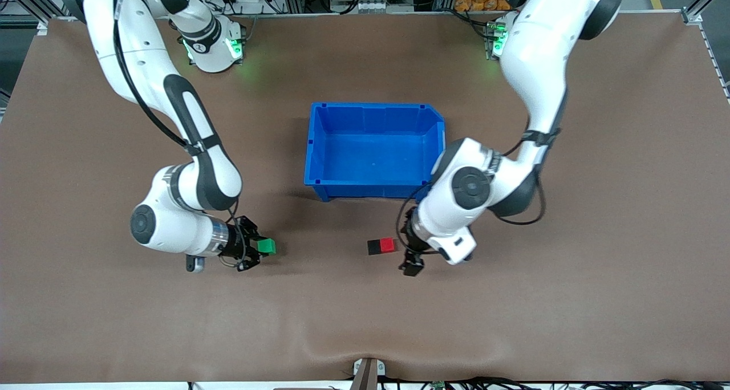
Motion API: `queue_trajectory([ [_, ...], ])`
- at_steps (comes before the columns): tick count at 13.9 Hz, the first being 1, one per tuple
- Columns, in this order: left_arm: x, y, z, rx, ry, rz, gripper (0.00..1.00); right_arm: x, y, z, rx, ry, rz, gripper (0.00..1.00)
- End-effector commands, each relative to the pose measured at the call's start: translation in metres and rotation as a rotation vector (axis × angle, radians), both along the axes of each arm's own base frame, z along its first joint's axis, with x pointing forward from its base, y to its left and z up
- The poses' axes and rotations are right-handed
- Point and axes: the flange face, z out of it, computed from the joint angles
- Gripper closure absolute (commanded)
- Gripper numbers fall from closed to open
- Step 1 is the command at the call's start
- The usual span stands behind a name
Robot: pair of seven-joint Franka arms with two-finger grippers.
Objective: Attach green and red cubes to black cube
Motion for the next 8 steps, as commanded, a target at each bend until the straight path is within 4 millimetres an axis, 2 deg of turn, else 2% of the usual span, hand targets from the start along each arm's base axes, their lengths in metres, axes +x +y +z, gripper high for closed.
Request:
queue_trajectory([
  [1, 0.009, 0.043, 0.044, 0.022, -0.03, -0.092, 0.0, 0.018, 0.034, -0.007, 0.018, -0.001, -0.071, 1.0],
  [4, 0.018, 0.099, 0.086, 0.06, -0.06, -0.198, 0.0, 0.022, 0.06, -0.016, 0.022, -0.033, -0.114, 1.0],
  [7, 0.012, 0.151, 0.137, 0.092, -0.082, -0.297, 0.0, 0.021, 0.091, -0.028, 0.027, -0.079, -0.173, 1.0],
  [8, 0.006, 0.16, 0.152, 0.103, -0.083, -0.339, 0.0, 0.02, 0.098, -0.033, 0.027, -0.077, -0.179, 1.0],
])
